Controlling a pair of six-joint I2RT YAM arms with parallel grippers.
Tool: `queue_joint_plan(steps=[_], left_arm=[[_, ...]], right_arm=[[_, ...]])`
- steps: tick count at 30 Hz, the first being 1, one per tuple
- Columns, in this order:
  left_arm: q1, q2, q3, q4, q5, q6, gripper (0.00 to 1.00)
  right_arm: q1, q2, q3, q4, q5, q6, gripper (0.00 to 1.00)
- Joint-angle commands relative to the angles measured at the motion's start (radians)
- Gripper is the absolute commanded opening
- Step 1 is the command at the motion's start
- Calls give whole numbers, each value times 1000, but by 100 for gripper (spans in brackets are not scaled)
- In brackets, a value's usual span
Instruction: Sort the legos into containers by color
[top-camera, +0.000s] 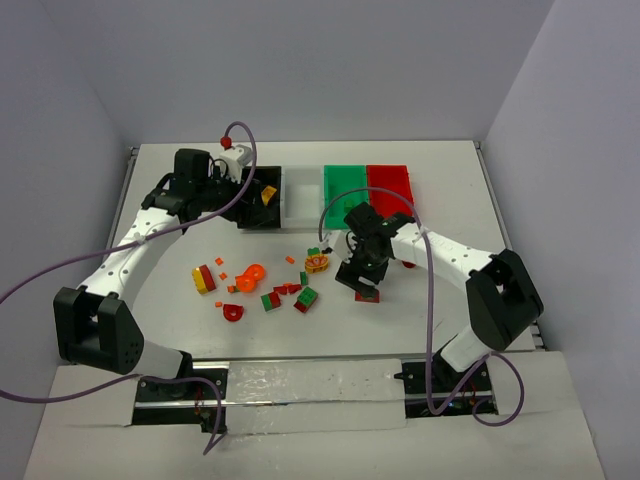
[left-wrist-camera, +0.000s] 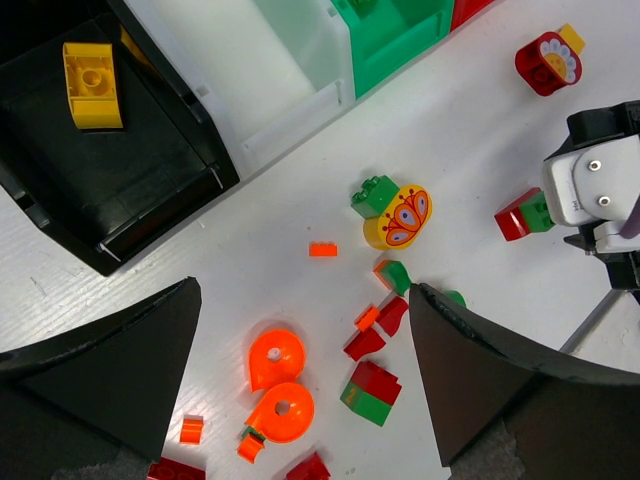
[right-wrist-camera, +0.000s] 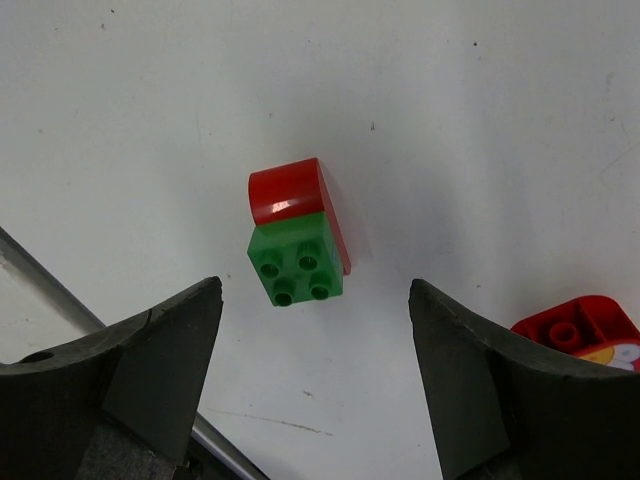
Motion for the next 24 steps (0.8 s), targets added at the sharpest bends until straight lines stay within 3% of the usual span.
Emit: queue_joint_plan(steps=[1,4,13,19,20,24], left_arm=[[-1,-20,-4,25,20,20,95],[-1,-22,-8,25,17,24,95],[-1,-16,-7,17,13,29,94],[-1,-6,-3,21,21,26,94],[0,-3,-1,20,22,26,94],[-1,-3,1,17,35,22,93]], right_arm=[[14,25,-25,59,8,-11,82],[17,36,-37,78,22,-18,79],[18,14,-61,87,40,-39,58],[18,-4,-71,77,41,-48,56],[18,-5,-71,78,42,-48,53],[17,-32,-47,65,23,-44,25]])
